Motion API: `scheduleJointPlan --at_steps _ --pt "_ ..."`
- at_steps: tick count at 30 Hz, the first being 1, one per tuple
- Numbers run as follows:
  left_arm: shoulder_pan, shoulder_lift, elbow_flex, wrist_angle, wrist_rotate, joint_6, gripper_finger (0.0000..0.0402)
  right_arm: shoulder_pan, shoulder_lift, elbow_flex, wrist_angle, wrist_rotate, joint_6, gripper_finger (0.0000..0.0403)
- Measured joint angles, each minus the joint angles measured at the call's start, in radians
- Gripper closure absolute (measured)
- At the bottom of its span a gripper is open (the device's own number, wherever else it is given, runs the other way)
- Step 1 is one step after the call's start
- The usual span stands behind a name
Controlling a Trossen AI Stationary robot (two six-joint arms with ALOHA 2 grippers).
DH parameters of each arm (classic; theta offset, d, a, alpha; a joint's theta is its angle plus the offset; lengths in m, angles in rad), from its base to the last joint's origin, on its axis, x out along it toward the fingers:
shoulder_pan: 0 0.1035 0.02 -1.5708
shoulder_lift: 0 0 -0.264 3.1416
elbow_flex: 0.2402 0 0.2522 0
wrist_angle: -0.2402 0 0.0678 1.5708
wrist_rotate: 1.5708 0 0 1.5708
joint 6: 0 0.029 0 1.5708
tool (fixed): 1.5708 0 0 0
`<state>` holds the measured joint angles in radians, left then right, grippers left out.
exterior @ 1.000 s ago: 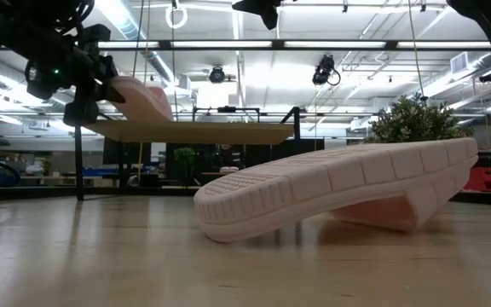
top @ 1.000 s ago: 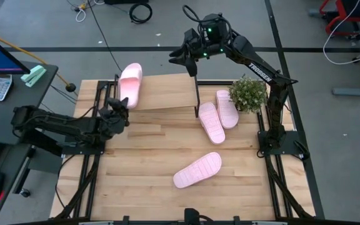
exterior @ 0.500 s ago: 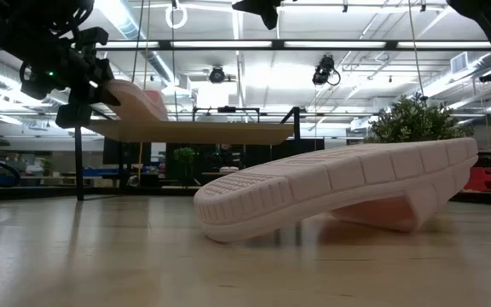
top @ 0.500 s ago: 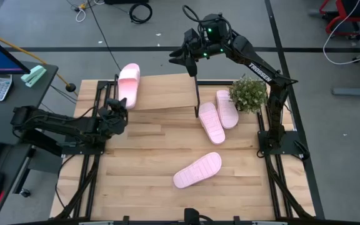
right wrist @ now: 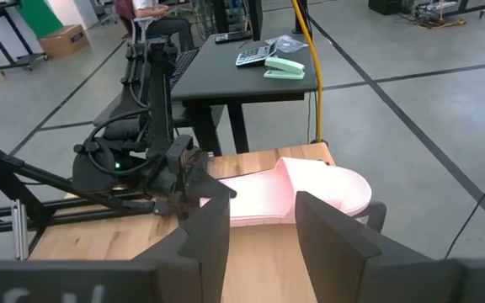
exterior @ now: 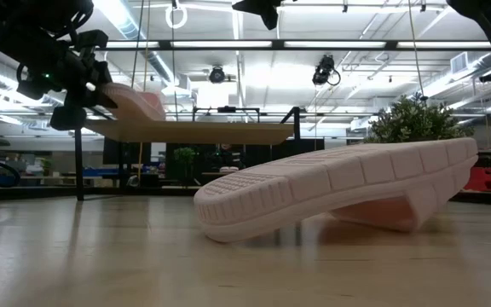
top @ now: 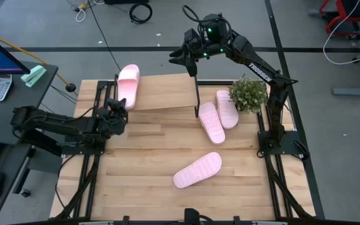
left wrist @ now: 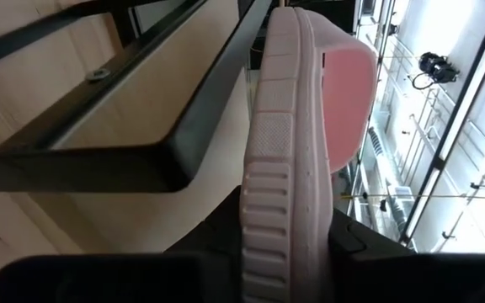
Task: Pick and place slides into the shelf
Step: Put the pink slides on the shelf
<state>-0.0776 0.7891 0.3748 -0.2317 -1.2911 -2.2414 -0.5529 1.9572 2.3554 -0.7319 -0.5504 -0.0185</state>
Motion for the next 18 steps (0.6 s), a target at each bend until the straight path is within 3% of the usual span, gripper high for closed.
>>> scheduleJointPlan --at_steps 18 --pt "-0.016 -0.051 0.000 -0.009 -0.004 0.012 0.0220 0.000 0.000 0.000 -0.001 0.000 0.002 0.0261"
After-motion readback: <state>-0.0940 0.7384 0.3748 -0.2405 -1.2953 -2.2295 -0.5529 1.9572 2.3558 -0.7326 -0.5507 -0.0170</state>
